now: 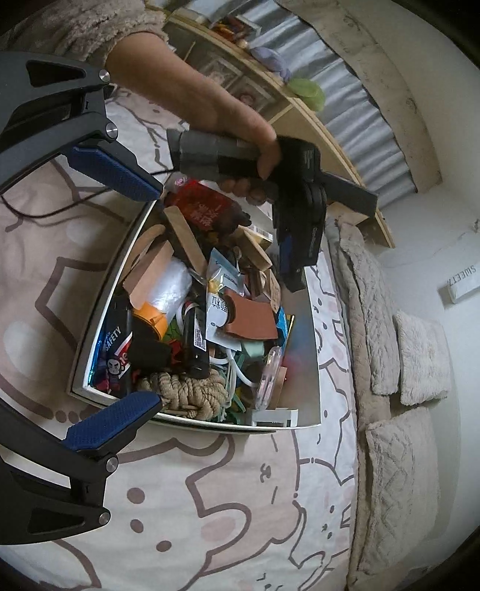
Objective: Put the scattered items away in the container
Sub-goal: 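Open the left tool to drop the black cube into the box, then raise both tools away from the box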
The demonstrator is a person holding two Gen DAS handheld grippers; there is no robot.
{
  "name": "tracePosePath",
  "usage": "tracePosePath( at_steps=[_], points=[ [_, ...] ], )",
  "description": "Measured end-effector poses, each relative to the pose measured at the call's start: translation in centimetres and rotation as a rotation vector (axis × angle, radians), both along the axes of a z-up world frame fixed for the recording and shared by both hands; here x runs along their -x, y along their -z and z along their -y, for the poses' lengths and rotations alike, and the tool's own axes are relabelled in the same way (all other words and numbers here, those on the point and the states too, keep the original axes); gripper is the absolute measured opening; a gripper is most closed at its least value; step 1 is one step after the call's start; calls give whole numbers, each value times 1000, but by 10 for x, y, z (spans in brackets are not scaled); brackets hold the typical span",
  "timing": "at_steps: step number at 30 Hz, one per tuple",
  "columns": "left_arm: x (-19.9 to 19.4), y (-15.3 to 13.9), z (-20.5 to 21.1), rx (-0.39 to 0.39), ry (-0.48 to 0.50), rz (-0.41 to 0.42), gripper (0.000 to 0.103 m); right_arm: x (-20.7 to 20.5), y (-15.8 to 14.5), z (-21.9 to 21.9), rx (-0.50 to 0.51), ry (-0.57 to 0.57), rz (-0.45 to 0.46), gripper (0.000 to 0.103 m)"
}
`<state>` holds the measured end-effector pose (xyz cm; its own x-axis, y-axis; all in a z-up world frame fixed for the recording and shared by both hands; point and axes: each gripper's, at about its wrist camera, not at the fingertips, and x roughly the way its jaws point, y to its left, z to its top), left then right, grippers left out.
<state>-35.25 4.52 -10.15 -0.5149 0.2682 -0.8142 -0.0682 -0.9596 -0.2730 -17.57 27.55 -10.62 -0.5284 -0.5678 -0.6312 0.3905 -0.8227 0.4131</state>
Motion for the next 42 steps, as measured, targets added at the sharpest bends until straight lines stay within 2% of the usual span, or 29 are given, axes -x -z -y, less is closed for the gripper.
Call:
tracePosePath(
  at_steps=[1, 2, 3, 5, 7, 16, 31, 42],
  points=[
    [1, 1, -1, 17, -12, -3, 26, 0, 0, 0, 5, 2, -1, 102],
    [1, 1, -1, 29, -21, -5, 31, 0, -1, -1, 10, 5, -4, 102],
    [1, 1, -1, 32, -26, -7, 64, 0, -3, -2, 15, 7, -7, 102],
    [-4, -2, 2, 25, -57, -38, 101, 0, -5, -2, 24, 13, -12, 102],
    [-11, -7, 1, 17, -60, -72, 101, -1, -7, -2, 37, 16, -15, 102],
    [-34, -22, -6, 58, -19, -111, 101, -5, -24, 4, 55, 34, -38, 102],
    [-74, -41, 5, 80, -28, -146, 101, -20, -53, 5, 44, 89, -86, 102],
    [-119, -67, 5, 116, 6, -219, 103, -38, -74, -2, 8, 196, -162, 102]
  ],
)
